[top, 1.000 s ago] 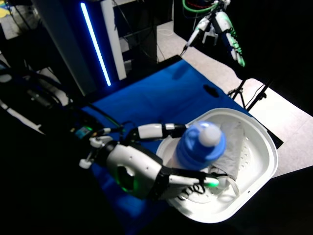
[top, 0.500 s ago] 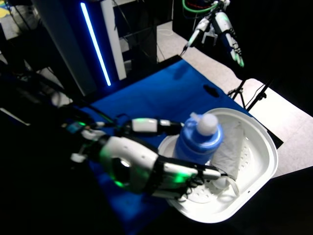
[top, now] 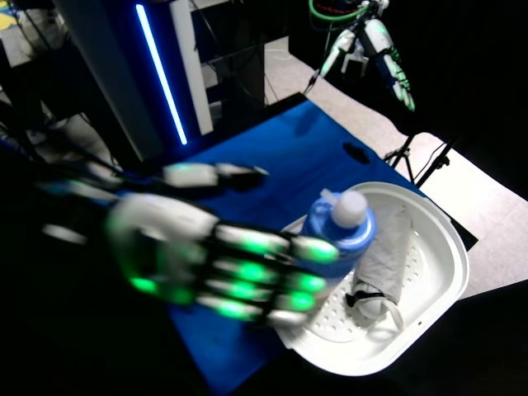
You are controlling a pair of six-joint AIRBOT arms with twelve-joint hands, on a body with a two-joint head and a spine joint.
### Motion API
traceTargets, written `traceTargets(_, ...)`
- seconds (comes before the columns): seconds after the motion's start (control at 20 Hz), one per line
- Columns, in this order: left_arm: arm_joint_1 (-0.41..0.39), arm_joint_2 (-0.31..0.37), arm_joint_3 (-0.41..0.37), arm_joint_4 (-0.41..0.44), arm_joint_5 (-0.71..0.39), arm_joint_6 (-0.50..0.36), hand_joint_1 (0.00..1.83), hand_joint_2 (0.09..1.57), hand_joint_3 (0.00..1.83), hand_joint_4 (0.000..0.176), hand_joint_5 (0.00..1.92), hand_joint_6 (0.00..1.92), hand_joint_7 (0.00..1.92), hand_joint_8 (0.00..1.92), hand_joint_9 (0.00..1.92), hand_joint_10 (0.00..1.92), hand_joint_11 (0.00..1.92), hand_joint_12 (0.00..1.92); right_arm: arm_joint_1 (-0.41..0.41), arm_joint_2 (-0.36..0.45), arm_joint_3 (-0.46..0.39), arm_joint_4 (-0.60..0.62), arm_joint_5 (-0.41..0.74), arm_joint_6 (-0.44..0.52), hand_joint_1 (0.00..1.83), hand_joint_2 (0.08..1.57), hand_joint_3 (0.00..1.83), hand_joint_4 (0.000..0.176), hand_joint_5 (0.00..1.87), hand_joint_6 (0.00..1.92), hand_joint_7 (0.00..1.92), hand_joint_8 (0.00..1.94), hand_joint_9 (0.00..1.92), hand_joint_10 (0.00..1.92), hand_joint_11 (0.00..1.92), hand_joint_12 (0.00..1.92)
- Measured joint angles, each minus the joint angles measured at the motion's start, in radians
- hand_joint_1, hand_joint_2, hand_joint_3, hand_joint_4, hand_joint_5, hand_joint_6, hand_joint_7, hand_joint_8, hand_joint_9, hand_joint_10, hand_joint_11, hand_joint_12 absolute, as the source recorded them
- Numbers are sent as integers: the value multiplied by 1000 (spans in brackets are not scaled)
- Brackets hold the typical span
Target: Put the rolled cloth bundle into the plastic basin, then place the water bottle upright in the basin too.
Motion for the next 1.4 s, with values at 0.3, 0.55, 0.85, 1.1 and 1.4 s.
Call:
traceTargets(0.3,0,55,15,-29,-74,0,512,889,5,175,0,0,0,0,0,0,0,0,-136,264,-315,50,104,-361,736,970,0,171,0,0,62,6,25,4,0,0)
traceTargets(0.55,0,56,0,-35,-115,0,597,923,9,176,0,0,0,0,0,0,0,0,-531,312,-451,283,373,-398,762,1086,28,134,0,0,58,2,0,0,0,0)
traceTargets(0.85,51,60,-35,-53,-152,0,612,963,15,176,0,0,0,0,0,0,0,0,-774,313,-534,456,612,-400,785,1136,10,100,46,9,39,5,1,0,0,0)
traceTargets(1.1,70,62,-36,-97,-159,0,576,981,8,176,0,0,0,0,0,0,0,0,-774,320,-528,449,636,-400,747,1121,0,120,63,4,68,6,19,4,2,1)
traceTargets(1.4,70,62,-36,-88,-166,-5,437,988,4,176,0,0,0,0,0,0,0,0,-770,303,-513,455,635,-400,682,1085,0,89,103,4,119,4,109,2,29,252)
